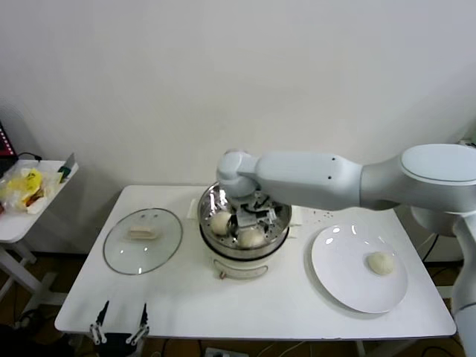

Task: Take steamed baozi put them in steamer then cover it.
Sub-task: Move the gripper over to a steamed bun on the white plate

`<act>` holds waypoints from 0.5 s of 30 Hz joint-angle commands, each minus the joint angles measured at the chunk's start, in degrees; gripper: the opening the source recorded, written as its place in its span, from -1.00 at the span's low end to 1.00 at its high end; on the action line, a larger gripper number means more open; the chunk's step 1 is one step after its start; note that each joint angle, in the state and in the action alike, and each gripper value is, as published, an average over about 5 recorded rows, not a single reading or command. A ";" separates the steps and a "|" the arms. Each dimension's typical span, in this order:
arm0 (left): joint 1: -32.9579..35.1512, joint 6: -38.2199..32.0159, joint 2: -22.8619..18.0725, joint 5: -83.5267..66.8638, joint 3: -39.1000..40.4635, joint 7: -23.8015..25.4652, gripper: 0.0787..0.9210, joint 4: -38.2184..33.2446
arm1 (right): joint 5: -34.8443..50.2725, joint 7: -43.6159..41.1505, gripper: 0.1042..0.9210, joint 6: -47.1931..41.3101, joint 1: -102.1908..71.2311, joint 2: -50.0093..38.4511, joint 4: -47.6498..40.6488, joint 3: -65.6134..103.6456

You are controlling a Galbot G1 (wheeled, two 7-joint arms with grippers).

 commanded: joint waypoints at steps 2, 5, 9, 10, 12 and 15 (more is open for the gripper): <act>-0.05 -0.15 0.48 0.10 0.17 -0.02 0.77 -0.07 | 4.53 2.85 0.76 -6.07 7.90 -9.76 -0.20 2.30; -0.12 -0.20 0.66 0.25 0.33 0.01 0.77 -0.09 | 11.79 8.42 0.76 -13.99 12.67 -16.20 0.54 -2.21; -0.34 -0.16 0.79 0.40 0.55 0.07 0.77 -0.21 | 24.34 14.02 0.76 -28.26 18.38 -24.36 3.94 -11.40; -0.43 -0.13 0.77 0.40 0.59 0.08 0.77 -0.24 | 26.14 14.35 0.76 -31.36 18.86 -26.35 4.69 -12.58; -0.61 -0.11 0.77 0.39 0.68 0.11 0.77 -0.27 | 28.83 14.75 0.76 -37.67 18.47 -30.81 6.13 -13.33; -0.74 -0.06 0.88 0.41 0.75 0.17 0.77 -0.43 | 32.31 15.13 0.76 -45.37 16.11 -38.02 8.07 -12.93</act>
